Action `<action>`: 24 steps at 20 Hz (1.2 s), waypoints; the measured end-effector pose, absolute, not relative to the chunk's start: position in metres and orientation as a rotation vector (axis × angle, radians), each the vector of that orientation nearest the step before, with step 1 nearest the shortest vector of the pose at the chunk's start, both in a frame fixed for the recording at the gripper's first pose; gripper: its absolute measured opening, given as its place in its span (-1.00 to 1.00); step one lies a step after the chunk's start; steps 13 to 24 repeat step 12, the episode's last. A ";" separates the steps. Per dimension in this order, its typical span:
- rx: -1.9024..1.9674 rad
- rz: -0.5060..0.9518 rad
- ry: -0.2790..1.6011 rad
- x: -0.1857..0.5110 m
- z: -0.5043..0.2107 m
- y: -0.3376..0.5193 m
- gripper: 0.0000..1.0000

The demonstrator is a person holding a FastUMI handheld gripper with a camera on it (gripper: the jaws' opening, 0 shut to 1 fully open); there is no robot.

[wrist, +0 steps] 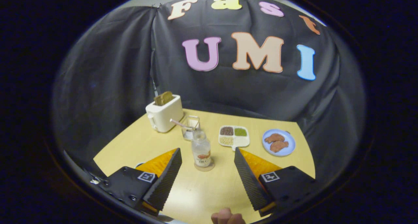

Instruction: Take the bottle from table, then pour the juice into the cup, finally place the bottle on the coaster

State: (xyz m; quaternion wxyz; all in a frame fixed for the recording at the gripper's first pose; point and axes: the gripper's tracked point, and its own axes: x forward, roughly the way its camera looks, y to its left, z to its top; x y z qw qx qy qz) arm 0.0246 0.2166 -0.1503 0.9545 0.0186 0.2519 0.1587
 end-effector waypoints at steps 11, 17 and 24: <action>0.054 0.195 0.187 0.078 0.026 0.109 1.00; 0.056 0.192 0.171 0.079 0.036 0.103 1.00; 0.056 0.192 0.171 0.079 0.036 0.103 1.00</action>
